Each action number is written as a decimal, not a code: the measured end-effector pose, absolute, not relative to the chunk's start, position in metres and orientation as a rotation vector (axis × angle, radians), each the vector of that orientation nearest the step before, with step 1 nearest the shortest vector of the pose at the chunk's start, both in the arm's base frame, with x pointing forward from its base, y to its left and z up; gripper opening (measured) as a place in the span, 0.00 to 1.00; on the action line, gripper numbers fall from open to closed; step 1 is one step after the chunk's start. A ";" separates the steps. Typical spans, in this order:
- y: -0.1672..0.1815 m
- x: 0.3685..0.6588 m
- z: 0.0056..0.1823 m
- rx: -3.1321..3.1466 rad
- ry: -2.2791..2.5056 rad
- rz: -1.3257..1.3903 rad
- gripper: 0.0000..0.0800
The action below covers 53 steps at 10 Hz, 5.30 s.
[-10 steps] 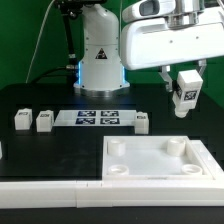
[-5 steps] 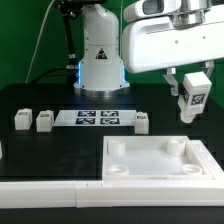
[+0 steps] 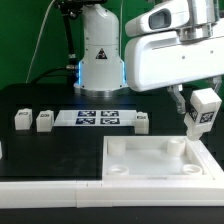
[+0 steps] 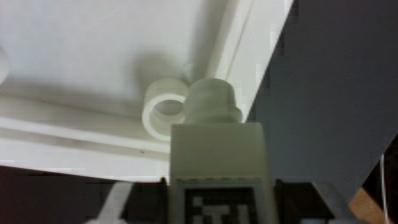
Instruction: Assemble one leg
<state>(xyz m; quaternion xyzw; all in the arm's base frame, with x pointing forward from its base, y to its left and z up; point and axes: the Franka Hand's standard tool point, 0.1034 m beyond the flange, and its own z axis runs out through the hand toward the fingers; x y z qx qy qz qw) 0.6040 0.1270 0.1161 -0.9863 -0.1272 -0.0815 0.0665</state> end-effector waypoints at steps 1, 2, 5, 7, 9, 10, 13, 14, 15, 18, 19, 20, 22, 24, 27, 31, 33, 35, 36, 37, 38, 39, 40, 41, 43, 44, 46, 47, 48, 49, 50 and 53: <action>0.125 0.609 0.117 -2.973 -0.378 -0.318 0.36; 0.125 0.607 0.116 -2.974 -0.378 -0.317 0.36; 0.105 0.614 0.114 -2.957 -0.325 -0.702 0.36; 0.104 0.617 0.109 -2.957 -0.318 -0.720 0.36; 0.104 0.616 0.105 -2.957 -0.317 -0.715 0.36; 0.106 0.618 0.101 -2.957 -0.317 -0.710 0.36; 0.113 0.622 0.083 -2.954 -0.312 -0.688 0.36; 0.118 0.621 0.076 -2.952 -0.314 -0.679 0.36; 0.118 0.621 0.070 -2.953 -0.311 -0.683 0.36; 0.118 0.622 0.068 -2.952 -0.311 -0.693 0.36; 0.117 0.622 0.068 -2.951 -0.311 -0.703 0.36; 0.116 0.622 0.068 -2.948 -0.308 -0.739 0.36; 0.115 0.623 0.067 -2.938 -0.302 -0.812 0.36; 0.115 0.623 0.068 -2.937 -0.302 -0.822 0.36; 0.115 0.623 0.067 -2.937 -0.302 -0.822 0.57; 0.115 0.623 0.067 -2.937 -0.302 -0.822 0.81; 0.110 0.626 0.081 -2.941 -0.297 -0.806 0.81; 0.110 0.629 0.097 -2.940 -0.301 -0.790 0.81; 0.109 0.632 0.105 -2.940 -0.299 -0.785 0.81; 0.111 0.634 0.109 -2.936 -0.303 -0.788 0.81; 0.111 0.633 0.107 -2.938 -0.304 -0.776 0.81; 0.113 0.632 0.105 -2.943 -0.308 -0.729 0.81; 0.112 0.633 0.106 -2.942 -0.306 -0.741 0.81; 0.112 0.633 0.105 -2.943 -0.305 -0.737 0.81; 0.109 0.626 0.094 -2.977 -0.283 -0.423 0.81; 0.111 0.627 0.097 -2.982 -0.296 -0.253 0.81; 0.117 0.625 0.099 -2.968 -0.303 -0.051 0.81; 0.120 0.614 0.097 -2.956 -0.308 0.129 0.81; 0.122 0.613 0.099 -2.936 -0.325 0.264 0.81; 0.124 0.620 0.098 -2.929 -0.323 0.289 0.81; 0.124 0.626 0.096 -2.949 -0.265 0.246 0.81; 0.113 0.635 0.094 -2.991 -0.315 0.186 0.81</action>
Offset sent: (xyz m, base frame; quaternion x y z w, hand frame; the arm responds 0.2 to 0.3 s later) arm -0.0075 -0.0124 -0.0025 0.0049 0.2774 0.0327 0.9602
